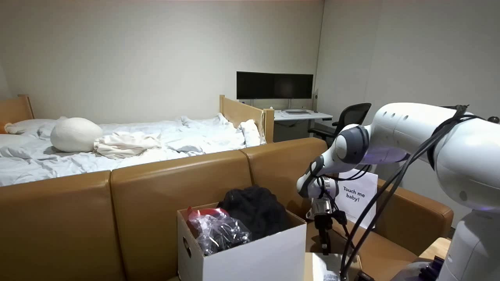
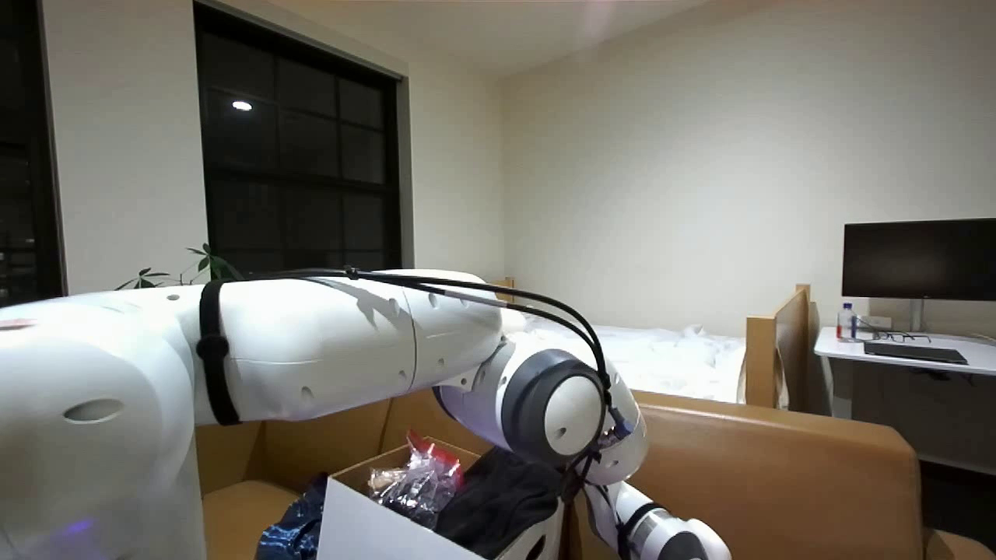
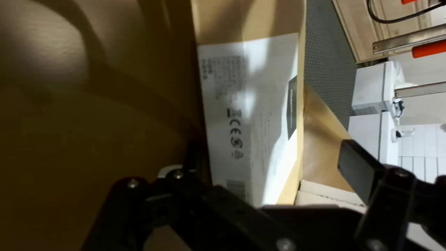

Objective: Pick up the black cloth, plastic and brown book from the sofa and put them in the box

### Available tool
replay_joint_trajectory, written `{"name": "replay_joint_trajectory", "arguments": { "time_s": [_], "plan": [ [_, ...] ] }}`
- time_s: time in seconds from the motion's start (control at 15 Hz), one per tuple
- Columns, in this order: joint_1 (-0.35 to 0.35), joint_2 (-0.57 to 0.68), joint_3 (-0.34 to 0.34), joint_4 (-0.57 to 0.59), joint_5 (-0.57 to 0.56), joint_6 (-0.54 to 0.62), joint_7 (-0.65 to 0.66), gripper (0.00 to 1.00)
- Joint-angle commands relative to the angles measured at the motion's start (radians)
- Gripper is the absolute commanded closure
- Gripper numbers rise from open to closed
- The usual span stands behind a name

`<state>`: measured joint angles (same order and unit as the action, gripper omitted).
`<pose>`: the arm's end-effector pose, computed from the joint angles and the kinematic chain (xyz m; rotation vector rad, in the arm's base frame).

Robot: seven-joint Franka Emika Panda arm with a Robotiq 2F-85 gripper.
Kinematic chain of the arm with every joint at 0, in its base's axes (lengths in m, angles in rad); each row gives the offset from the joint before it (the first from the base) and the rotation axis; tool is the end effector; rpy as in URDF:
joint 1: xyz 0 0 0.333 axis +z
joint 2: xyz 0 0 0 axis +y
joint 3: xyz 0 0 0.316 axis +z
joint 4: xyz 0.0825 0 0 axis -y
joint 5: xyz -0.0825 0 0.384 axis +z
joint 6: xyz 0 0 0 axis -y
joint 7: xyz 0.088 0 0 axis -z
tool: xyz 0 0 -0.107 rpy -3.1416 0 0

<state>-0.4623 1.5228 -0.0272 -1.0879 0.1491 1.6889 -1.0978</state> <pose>0.4960 -0.2469 -0.1581 -2.2407 -0.6077 0.7244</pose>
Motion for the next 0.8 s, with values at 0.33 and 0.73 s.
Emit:
{"name": "replay_joint_trajectory", "arguments": {
  "time_s": [0.33,0.73],
  "plan": [
    [-0.101,-0.005,0.034,-0.035,0.114,0.161,0.055,0.0],
    [-0.069,-0.009,0.024,-0.064,0.076,0.127,0.093,0.47]
  ]
}}
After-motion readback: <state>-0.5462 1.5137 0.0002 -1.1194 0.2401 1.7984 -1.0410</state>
